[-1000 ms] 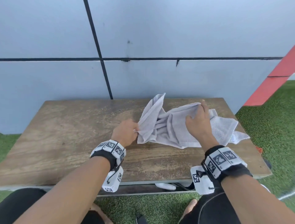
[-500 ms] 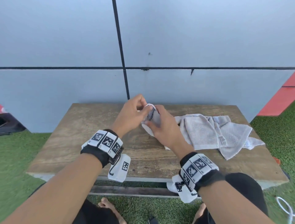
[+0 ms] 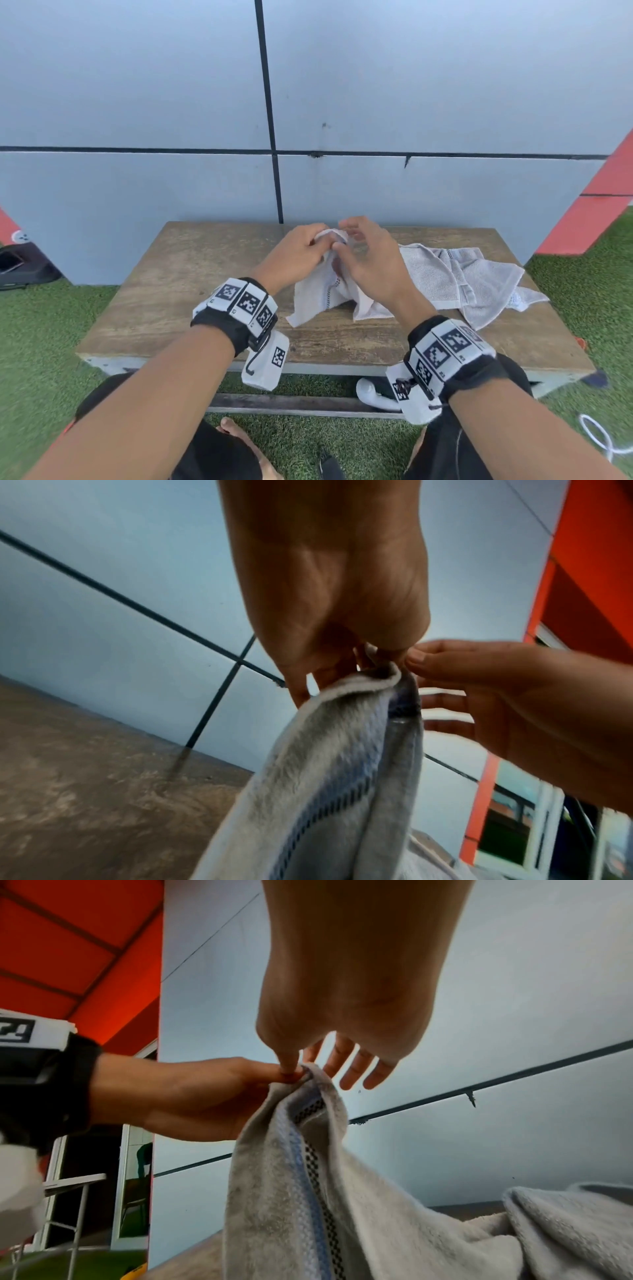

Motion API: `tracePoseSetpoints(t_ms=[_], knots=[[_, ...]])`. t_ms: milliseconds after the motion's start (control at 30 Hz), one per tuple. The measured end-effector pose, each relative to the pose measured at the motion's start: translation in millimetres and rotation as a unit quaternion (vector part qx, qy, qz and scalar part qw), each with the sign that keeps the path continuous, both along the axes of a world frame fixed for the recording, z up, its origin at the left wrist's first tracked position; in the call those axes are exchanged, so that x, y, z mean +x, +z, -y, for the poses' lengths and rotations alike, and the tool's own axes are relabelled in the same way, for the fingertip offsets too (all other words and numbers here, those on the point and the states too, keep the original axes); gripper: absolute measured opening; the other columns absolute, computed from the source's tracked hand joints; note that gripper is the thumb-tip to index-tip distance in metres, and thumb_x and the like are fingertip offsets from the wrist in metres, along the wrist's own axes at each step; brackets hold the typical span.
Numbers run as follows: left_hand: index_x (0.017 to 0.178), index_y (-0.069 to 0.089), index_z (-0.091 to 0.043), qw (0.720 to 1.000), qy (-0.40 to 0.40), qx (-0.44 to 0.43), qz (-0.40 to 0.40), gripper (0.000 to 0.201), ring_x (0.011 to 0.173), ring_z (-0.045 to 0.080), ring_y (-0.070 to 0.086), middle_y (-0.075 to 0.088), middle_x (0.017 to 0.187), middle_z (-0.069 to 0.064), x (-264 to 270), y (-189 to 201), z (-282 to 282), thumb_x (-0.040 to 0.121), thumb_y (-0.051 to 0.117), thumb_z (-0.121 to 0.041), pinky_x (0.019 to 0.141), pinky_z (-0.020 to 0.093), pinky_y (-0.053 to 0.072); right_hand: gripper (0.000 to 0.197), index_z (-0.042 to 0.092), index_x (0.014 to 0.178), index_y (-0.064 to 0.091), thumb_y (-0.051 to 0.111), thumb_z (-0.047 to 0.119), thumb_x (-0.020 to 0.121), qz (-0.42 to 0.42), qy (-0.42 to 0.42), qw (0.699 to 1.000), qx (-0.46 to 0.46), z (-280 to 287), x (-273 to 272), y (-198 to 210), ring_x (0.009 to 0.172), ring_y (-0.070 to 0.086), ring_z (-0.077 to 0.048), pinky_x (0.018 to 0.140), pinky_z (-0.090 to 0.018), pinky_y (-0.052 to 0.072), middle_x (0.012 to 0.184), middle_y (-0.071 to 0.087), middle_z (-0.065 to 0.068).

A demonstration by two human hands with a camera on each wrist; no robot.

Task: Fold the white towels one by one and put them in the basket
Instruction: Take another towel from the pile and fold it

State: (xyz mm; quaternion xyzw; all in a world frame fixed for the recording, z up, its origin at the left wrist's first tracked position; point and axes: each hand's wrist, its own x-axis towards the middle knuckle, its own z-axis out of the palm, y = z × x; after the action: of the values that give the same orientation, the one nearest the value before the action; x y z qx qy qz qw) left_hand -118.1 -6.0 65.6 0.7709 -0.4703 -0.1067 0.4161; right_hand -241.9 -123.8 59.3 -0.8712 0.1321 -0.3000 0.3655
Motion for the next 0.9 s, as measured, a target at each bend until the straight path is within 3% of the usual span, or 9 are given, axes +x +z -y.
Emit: tracePoseSetpoints(t_ms=[133, 200, 333, 467, 567, 667, 733, 800, 900], knots=[[0.091, 0.052, -0.015, 1.0, -0.002, 0.011, -0.017, 0.027, 0.054, 0.0, 0.041, 0.048, 0.071, -0.007, -12, 0, 2, 0.103, 0.048, -0.038, 0.057, 0.022, 0.033, 0.003, 0.018, 0.097, 0.065, 0.063, 0.018, 0.095, 0.025, -0.016, 1.0, 0.005, 3, -6, 3, 0.078, 0.063, -0.007, 0.072, -0.025, 0.049, 0.083, 0.069, 0.008], [0.096, 0.048, -0.016, 0.999, -0.008, 0.02, -0.025, 0.03, 0.056, 0.002, 0.042, 0.048, 0.074, -0.006, -17, -4, 0, 0.097, 0.058, -0.044, 0.053, 0.018, 0.034, 0.008, 0.019, 0.09, 0.063, 0.062, 0.014, 0.096, 0.032, -0.037, 0.999, 0.018, 7, -9, 4, 0.066, 0.059, -0.001, 0.063, -0.017, 0.043, 0.073, 0.064, 0.012], [0.096, 0.05, -0.014, 0.999, -0.004, 0.04, 0.017, 0.014, 0.056, 0.013, 0.048, 0.059, 0.076, 0.001, -15, -22, -9, 0.096, 0.06, -0.023, 0.053, 0.026, 0.038, 0.008, 0.016, 0.093, 0.059, 0.055, 0.013, 0.099, 0.069, -0.087, 0.993, 0.033, 7, -15, 7, 0.063, 0.053, 0.003, 0.059, -0.014, 0.039, 0.072, 0.057, 0.014], [0.082, 0.05, -0.001, 0.998, 0.062, 0.031, 0.008, 0.034, 0.052, 0.009, 0.039, 0.047, 0.064, -0.001, -5, -35, -20, 0.103, 0.05, -0.027, 0.054, 0.025, 0.031, 0.017, 0.016, 0.107, 0.052, 0.053, 0.004, 0.095, 0.02, -0.101, 0.993, 0.064, 12, -18, 3, 0.085, 0.057, -0.001, 0.078, -0.028, 0.047, 0.094, 0.059, 0.009], [0.074, 0.046, -0.013, 0.999, 0.039, 0.022, 0.013, 0.029, 0.053, 0.006, 0.039, 0.047, 0.064, -0.005, -13, -32, -18, 0.102, 0.051, -0.021, 0.052, 0.021, 0.03, 0.048, 0.022, 0.131, 0.045, 0.057, 0.014, 0.084, -0.019, -0.026, 0.999, -0.001, 6, -22, -3, 0.12, 0.045, -0.018, 0.097, -0.034, 0.042, 0.128, 0.053, 0.007], [0.067, 0.045, -0.027, 0.999, 0.02, 0.012, 0.038, 0.033, 0.056, 0.006, 0.046, 0.052, 0.063, -0.009, -21, -23, -8, 0.094, 0.054, -0.01, 0.056, 0.024, 0.033, 0.058, 0.024, 0.139, 0.045, 0.064, 0.025, 0.085, -0.092, 0.047, 0.993, -0.06, -3, -19, -7, 0.128, 0.035, -0.018, 0.105, -0.035, 0.035, 0.137, 0.052, 0.005], [0.068, 0.047, -0.03, 0.998, 0.025, 0.018, 0.048, 0.033, 0.06, 0.009, 0.05, 0.054, 0.065, -0.01, -21, -20, -2, 0.092, 0.056, -0.009, 0.056, 0.024, 0.034, 0.047, 0.02, 0.133, 0.05, 0.063, 0.024, 0.088, -0.117, 0.048, 0.99, -0.061, -4, -15, -10, 0.12, 0.047, -0.022, 0.099, -0.04, 0.042, 0.127, 0.06, -0.001], [0.068, 0.05, -0.027, 0.998, 0.024, 0.033, 0.053, 0.03, 0.057, 0.008, 0.048, 0.055, 0.064, -0.009, -18, -19, -1, 0.094, 0.062, -0.018, 0.054, 0.023, 0.033, 0.036, 0.015, 0.12, 0.061, 0.055, 0.015, 0.085, -0.11, 0.044, 0.992, -0.043, 2, -14, -11, 0.099, 0.06, -0.025, 0.084, -0.043, 0.05, 0.108, 0.068, -0.005], [0.065, 0.054, -0.024, 0.997, 0.014, 0.062, 0.038, 0.033, 0.048, 0.004, 0.037, 0.048, 0.057, -0.008, -12, -28, -6, 0.094, 0.068, -0.03, 0.051, 0.023, 0.028, 0.041, 0.018, 0.106, 0.069, 0.043, 0.009, 0.076, -0.112, 0.01, 0.991, -0.068, 13, -14, -14, 0.085, 0.062, -0.028, 0.07, -0.041, 0.052, 0.093, 0.072, -0.005]])
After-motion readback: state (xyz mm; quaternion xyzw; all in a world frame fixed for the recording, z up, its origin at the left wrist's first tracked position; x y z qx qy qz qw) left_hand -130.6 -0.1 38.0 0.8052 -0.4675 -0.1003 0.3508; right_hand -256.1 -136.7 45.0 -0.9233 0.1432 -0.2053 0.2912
